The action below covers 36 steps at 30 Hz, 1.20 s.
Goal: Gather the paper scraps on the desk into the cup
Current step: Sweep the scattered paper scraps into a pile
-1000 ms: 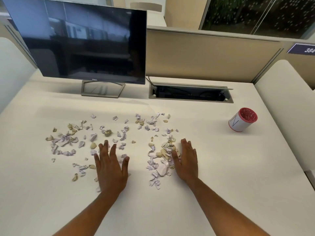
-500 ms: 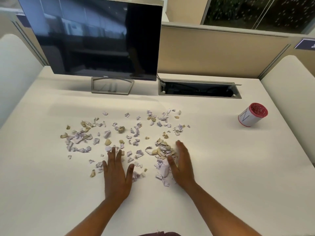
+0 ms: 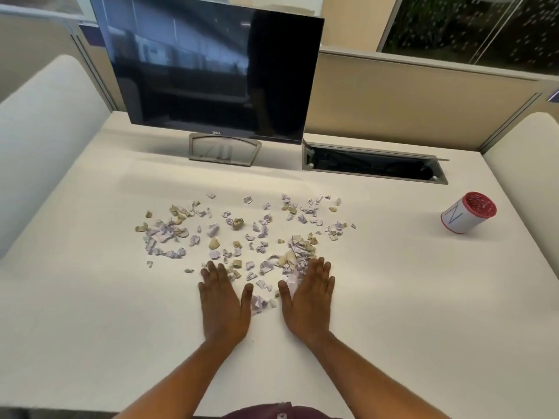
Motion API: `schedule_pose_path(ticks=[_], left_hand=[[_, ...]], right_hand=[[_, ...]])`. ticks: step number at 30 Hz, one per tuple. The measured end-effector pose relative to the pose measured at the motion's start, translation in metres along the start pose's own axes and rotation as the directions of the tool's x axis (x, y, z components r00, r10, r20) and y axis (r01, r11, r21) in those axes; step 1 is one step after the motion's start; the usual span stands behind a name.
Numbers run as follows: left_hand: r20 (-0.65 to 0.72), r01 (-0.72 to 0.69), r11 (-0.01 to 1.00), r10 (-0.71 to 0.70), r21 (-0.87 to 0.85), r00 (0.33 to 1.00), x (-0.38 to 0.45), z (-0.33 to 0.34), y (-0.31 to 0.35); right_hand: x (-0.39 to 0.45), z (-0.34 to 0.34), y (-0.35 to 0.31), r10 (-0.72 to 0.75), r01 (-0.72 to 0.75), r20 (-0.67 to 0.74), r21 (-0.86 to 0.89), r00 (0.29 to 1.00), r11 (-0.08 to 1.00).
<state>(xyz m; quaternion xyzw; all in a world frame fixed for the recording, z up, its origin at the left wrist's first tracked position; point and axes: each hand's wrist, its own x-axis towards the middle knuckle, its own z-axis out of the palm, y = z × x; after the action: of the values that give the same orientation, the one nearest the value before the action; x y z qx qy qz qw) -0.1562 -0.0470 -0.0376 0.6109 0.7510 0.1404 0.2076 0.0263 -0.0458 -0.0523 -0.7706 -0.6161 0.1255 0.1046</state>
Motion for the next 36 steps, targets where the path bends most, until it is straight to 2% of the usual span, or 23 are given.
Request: schedule_pose_path(ticks=[3, 5, 8, 9, 10, 11, 12, 14, 15, 16, 18, 21, 26, 29, 33, 34, 36], left_hand=[[0.095, -0.186, 0.973, 0.2, -0.138, 0.975, 0.004, 0.006, 0.016], [0.073, -0.266, 0.937, 0.288, -0.227, 0.955, 0.002, 0.001, 0.011], [-0.054, -0.249, 0.953, 0.243, -0.171, 0.968, -0.001, -0.012, -0.017], [-0.093, -0.206, 0.97, 0.195, -0.132, 0.976, 0.0, -0.018, -0.029], [-0.129, -0.153, 0.984, 0.141, -0.093, 0.982, 0.001, -0.024, -0.042], [-0.166, -0.094, 0.994, 0.085, -0.052, 0.982, 0.002, -0.03, -0.054], [-0.201, -0.035, 0.999, 0.032, -0.01, 0.979, 0.004, -0.036, -0.065], [-0.242, 0.068, 0.996, -0.054, 0.051, 0.969, 0.009, -0.046, -0.083], [-0.249, 0.112, 0.992, -0.093, 0.064, 0.964, 0.012, -0.05, -0.09], [-0.25, 0.152, 0.986, -0.132, 0.064, 0.959, 0.015, -0.053, -0.095], [-0.241, 0.205, 0.978, -0.188, 0.048, 0.952, 0.018, -0.057, -0.101], [-0.217, 0.19, 0.979, -0.169, 0.078, 0.961, 0.018, -0.057, -0.101], [-0.227, 0.171, 0.981, -0.147, 0.091, 0.963, 0.019, -0.055, -0.103], [-0.239, 0.165, 0.979, -0.133, 0.118, 0.962, 0.02, -0.056, -0.101], [-0.243, 0.17, 0.981, -0.143, 0.093, 0.959, 0.026, -0.058, -0.099], [-0.247, 0.164, 0.984, -0.143, 0.07, 0.958, 0.03, -0.06, -0.1], [-0.27, 0.158, 0.987, -0.146, 0.02, 0.952, 0.039, -0.065, -0.108]], right_hand=[[0.019, 0.0, -0.014, -0.085, 0.081, 0.05, 0.083, 0.995, 0.993], [0.018, -0.005, -0.011, -0.16, 0.151, 0.029, 0.205, 0.987, 0.967], [0.0, -0.008, 0.003, -0.311, 0.328, -0.138, 0.13, 0.94, 0.936], [-0.009, -0.007, 0.005, -0.405, 0.419, -0.136, 0.094, 0.904, 0.903], [-0.018, -0.005, 0.006, -0.527, 0.533, -0.09, 0.064, 0.845, 0.844], [-0.027, -0.001, 0.004, -0.66, 0.66, -0.02, 0.035, 0.751, 0.75], [-0.035, 0.004, 0.002, -0.778, 0.778, 0.046, 0.016, 0.627, 0.628], [-0.046, 0.015, -0.006, -0.918, 0.923, 0.111, 0.02, 0.381, 0.385], [-0.048, 0.018, -0.01, -0.946, 0.952, 0.124, 0.026, 0.301, 0.306], [-0.047, 0.021, -0.014, -0.958, 0.965, 0.134, 0.025, 0.255, 0.26], [-0.038, 0.021, -0.022, -0.965, 0.974, 0.135, -0.008, 0.225, 0.226], [-0.013, 0.018, -0.028, -0.957, 0.965, 0.134, -0.096, 0.256, 0.244], [0.036, 0.008, -0.022, -0.878, 0.879, 0.155, -0.241, 0.453, 0.411], [0.058, 0.001, -0.013, -0.825, 0.81, 0.081, -0.263, 0.56, 0.524], [0.059, -0.013, -0.001, -0.774, 0.748, -0.103, -0.202, 0.625, 0.632], [0.054, -0.016, 0.005, -0.718, 0.698, -0.155, -0.165, 0.679, 0.696], [0.038, -0.018, 0.022, -0.5, 0.499, -0.221, -0.064, 0.838, 0.864]])
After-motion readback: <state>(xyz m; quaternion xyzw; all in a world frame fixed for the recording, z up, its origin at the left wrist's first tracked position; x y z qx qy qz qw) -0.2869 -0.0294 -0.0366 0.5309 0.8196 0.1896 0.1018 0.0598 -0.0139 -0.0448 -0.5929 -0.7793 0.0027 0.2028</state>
